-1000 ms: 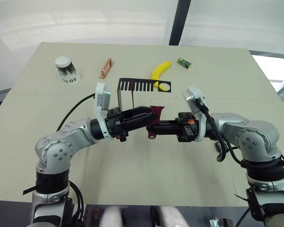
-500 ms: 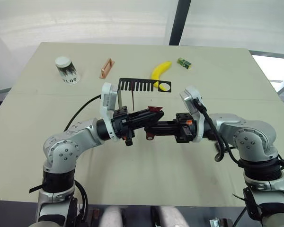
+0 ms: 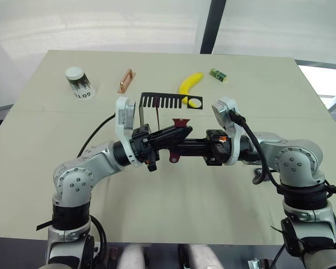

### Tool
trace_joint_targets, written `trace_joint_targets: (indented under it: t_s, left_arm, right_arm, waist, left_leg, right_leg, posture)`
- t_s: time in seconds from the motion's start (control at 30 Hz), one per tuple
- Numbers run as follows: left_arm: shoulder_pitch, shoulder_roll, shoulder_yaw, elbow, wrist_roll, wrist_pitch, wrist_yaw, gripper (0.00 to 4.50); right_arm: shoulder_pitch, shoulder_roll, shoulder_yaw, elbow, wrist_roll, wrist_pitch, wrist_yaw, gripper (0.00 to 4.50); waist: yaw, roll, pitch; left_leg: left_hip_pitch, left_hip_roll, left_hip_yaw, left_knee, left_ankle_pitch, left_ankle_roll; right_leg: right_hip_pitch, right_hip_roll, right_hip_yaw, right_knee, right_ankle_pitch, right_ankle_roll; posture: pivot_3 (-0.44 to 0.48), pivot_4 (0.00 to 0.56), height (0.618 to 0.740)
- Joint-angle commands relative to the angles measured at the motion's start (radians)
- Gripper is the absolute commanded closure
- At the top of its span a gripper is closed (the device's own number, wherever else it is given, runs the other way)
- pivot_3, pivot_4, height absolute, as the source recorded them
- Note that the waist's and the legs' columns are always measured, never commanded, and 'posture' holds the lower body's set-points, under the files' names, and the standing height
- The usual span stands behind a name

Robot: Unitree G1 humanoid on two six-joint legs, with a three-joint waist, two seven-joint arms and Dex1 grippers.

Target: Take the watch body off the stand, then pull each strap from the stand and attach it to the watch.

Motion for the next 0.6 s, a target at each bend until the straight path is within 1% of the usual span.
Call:
trace_joint_targets:
  t_s: [0.03, 0.1, 0.13, 0.2, 0.3, 0.6]
  left_arm:
    - [0.000, -0.004, 0.020, -0.019, -0.049, -0.013, 0.009, 4.37]
    - [0.002, -0.003, 0.021, -0.014, -0.062, -0.011, 0.011, 4.37]
    - [0.003, 0.000, 0.020, -0.015, -0.065, -0.011, 0.005, 4.13]
    - [0.005, 0.004, 0.017, -0.019, -0.057, -0.018, 0.008, 3.46]
    - [0.005, 0.002, 0.017, -0.014, -0.054, -0.025, 0.018, 2.17]
    - [0.009, -0.012, 0.026, -0.012, -0.087, -0.038, 0.024, 2.17]
  right_arm:
    - [-0.024, -0.003, -0.040, -0.006, 0.021, -0.005, -0.013, 4.50]
    - [-0.024, -0.003, -0.040, -0.007, 0.019, -0.008, -0.011, 4.50]
    - [-0.025, -0.003, -0.040, -0.006, 0.020, -0.008, -0.011, 4.50]
    - [-0.026, -0.002, -0.041, -0.006, 0.020, -0.009, -0.010, 4.50]
    - [-0.026, 0.000, -0.043, -0.007, 0.022, -0.010, -0.011, 4.50]
    - [-0.018, 0.001, -0.046, -0.008, 0.025, -0.010, -0.013, 4.50]
  waist:
    - [0.000, 0.000, 0.000]
    - [-0.001, 0.000, 0.000]
    - [-0.001, 0.000, 0.000]
    - [0.000, 0.000, 0.000]
    - [0.000, 0.000, 0.000]
    - [0.000, 0.000, 0.000]
  left_leg:
    - [0.000, 0.000, 0.000, 0.000, 0.000, 0.000]
    - [0.000, 0.000, 0.000, 0.000, 0.000, 0.000]
    - [0.000, 0.000, 0.000, 0.000, 0.000, 0.000]
    - [0.000, 0.000, 0.000, 0.000, 0.000, 0.000]
    - [0.000, 0.000, 0.000, 0.000, 0.000, 0.000]
    - [0.000, 0.000, 0.000, 0.000, 0.000, 0.000]
  right_leg:
    - [0.000, 0.000, 0.000, 0.000, 0.000, 0.000]
    - [0.000, 0.000, 0.000, 0.000, 0.000, 0.000]
    - [0.000, 0.000, 0.000, 0.000, 0.000, 0.000]
    - [0.000, 0.000, 0.000, 0.000, 0.000, 0.000]
    - [0.000, 0.000, 0.000, 0.000, 0.000, 0.000]
    - [0.000, 0.000, 0.000, 0.000, 0.000, 0.000]
  posture:
    - [0.000, 0.150, 0.740]
    - [0.000, 0.150, 0.740]
    - [0.000, 0.150, 0.740]
    - [0.000, 0.150, 0.740]
    - [0.000, 0.150, 0.740]
    - [0.000, 0.150, 0.740]
